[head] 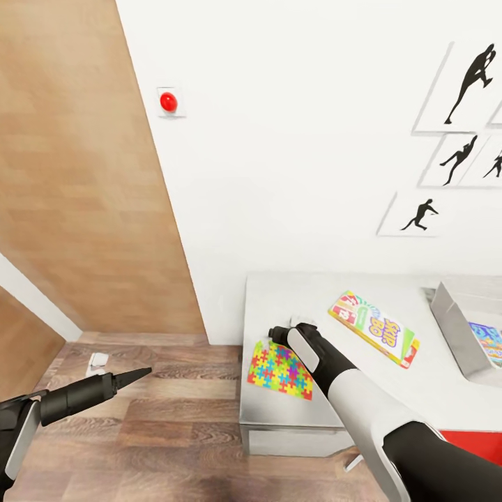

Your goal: Put all the toys in the child's room - the three board games (two on the bed and one on the table), the two jigsaw puzzles on the table, and the tennis ball on the table - inside the toy box on the table in the child's room.

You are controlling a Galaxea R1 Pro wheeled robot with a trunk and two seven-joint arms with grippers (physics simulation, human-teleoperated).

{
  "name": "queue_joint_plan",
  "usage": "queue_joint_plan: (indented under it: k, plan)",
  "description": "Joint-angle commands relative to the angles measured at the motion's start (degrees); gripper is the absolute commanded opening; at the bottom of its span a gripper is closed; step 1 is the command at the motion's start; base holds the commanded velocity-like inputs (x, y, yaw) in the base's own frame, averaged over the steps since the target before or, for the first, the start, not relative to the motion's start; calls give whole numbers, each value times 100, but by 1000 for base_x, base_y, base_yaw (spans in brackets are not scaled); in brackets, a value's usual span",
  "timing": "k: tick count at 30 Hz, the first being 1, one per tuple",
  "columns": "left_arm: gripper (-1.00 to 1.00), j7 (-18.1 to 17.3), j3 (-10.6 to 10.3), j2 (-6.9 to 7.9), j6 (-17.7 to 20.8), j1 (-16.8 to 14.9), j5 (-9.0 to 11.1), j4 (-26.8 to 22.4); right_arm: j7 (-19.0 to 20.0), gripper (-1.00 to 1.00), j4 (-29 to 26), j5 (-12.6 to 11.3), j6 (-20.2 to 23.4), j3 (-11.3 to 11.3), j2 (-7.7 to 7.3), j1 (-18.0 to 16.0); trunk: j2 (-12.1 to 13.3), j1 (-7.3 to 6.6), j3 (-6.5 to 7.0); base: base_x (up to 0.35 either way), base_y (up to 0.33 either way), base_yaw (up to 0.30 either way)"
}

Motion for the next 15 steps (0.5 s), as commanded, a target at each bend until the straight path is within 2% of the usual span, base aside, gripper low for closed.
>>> queue_joint_plan:
  k: [1,8,15]
  plan:
    - [100,-11,1,1,53,-4,14,-1,-56,100,-8,-77,8,35,-7,-3,-9,4,-14,0,0,-5]
    - [100,-11,2,1,48,-4,14,-1,-56,100,-8,-77,6,35,-11,-3,-9,4,-19,-37,0,-2]
    - [100,-11,1,16,49,-4,14,-1,-56,100,-8,-77,6,35,-7,-3,-9,4,-20,-119,0,0]
